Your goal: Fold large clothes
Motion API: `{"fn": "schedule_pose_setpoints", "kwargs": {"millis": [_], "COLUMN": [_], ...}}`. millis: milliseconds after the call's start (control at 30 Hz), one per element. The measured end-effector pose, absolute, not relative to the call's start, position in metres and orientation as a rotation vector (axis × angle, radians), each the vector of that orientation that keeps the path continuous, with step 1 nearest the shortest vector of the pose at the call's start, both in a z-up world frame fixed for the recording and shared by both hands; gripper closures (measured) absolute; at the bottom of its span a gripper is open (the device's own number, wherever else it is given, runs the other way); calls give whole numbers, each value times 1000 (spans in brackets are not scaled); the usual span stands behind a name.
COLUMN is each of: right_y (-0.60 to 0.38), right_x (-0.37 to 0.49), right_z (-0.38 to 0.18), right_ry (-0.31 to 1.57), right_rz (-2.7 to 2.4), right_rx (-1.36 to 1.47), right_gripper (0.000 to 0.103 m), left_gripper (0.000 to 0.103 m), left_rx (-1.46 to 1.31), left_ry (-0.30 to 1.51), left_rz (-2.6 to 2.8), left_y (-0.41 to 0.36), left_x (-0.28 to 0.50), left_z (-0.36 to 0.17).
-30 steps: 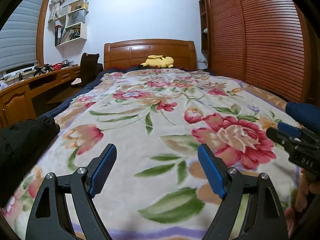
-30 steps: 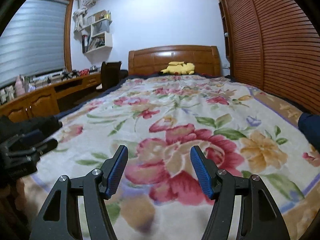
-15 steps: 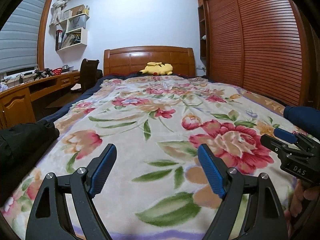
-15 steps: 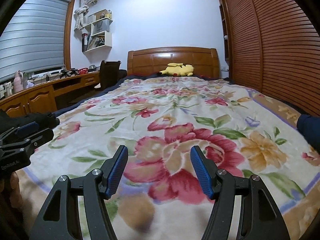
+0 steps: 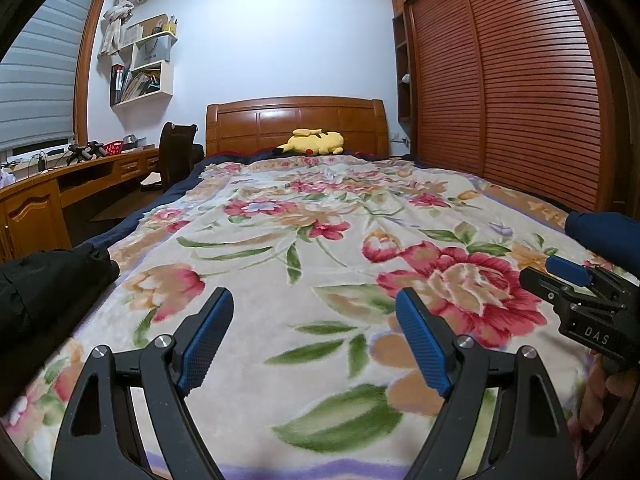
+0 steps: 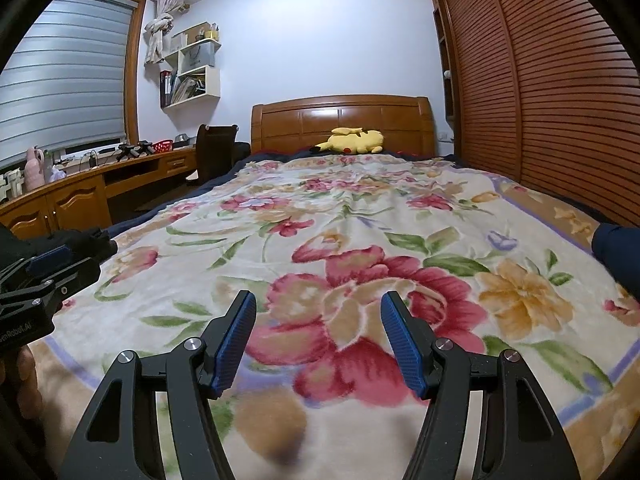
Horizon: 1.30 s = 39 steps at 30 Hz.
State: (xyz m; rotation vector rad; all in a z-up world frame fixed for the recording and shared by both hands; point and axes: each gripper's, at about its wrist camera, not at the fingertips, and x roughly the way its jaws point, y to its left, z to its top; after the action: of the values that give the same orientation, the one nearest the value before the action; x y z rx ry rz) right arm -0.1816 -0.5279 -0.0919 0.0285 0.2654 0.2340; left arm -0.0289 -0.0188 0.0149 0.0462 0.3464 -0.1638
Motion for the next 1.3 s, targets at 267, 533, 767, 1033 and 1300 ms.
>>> {"fn": "schedule_pose_setpoints", "kwargs": {"millis": [267, 533, 767, 1033, 1300], "right_y": [-527, -528, -528, -527, -527], "right_x": [-179, -179, -179, -178, -178], "right_z": [-92, -92, -92, -93, -93], "right_ry": [264, 258, 256, 252, 253], "right_rz": [237, 239, 236, 235, 236], "right_rx": [43, 48, 48, 37, 40], "right_gripper": [36, 36, 36, 36, 36], "left_gripper": [19, 19, 19, 19, 19], "left_rx": [46, 42, 41, 42, 42], "left_ry": [345, 344, 342, 342, 342], "left_rz": [-163, -163, -163, -163, -163], "left_y": [-19, -18, -18, -18, -17], "left_x": [-29, -29, -29, -30, -30], "left_z": [15, 16, 16, 15, 15]}}
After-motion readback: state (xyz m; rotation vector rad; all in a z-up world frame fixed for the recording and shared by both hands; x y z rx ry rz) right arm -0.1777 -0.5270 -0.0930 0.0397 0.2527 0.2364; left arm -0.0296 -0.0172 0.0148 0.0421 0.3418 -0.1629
